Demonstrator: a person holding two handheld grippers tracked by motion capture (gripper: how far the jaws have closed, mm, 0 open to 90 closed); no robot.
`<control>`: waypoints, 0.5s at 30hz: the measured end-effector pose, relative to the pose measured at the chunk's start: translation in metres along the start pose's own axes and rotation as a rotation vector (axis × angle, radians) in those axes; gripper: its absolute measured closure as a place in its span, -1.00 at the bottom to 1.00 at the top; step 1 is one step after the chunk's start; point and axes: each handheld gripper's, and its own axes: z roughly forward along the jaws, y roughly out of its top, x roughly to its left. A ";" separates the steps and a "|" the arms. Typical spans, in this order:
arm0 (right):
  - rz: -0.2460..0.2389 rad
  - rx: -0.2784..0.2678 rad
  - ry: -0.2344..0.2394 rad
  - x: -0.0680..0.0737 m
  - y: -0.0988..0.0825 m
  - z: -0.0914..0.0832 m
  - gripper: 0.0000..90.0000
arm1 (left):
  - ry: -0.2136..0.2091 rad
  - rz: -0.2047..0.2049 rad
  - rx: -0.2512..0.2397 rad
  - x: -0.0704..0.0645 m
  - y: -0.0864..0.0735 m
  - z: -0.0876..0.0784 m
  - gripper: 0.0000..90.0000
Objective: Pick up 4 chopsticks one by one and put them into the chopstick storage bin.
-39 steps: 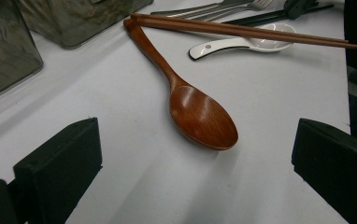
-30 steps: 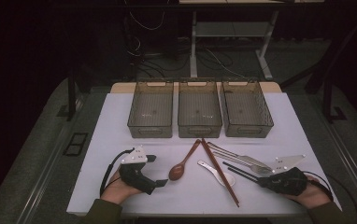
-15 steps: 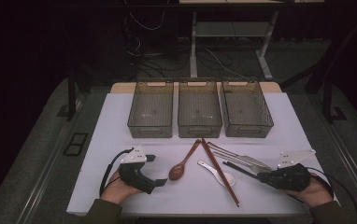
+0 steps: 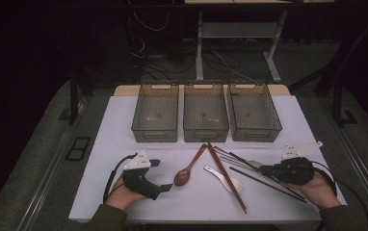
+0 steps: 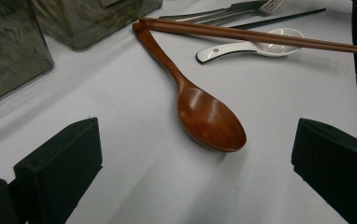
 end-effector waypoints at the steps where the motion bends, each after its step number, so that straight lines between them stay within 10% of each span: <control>1: 0.001 -0.004 -0.001 -0.001 0.002 0.000 0.90 | -0.001 0.001 0.002 0.000 0.000 -0.001 -0.98; 15: 0.016 -0.045 -0.009 -0.001 0.031 0.010 0.90 | -0.009 0.006 0.003 -0.001 0.000 -0.003 -0.96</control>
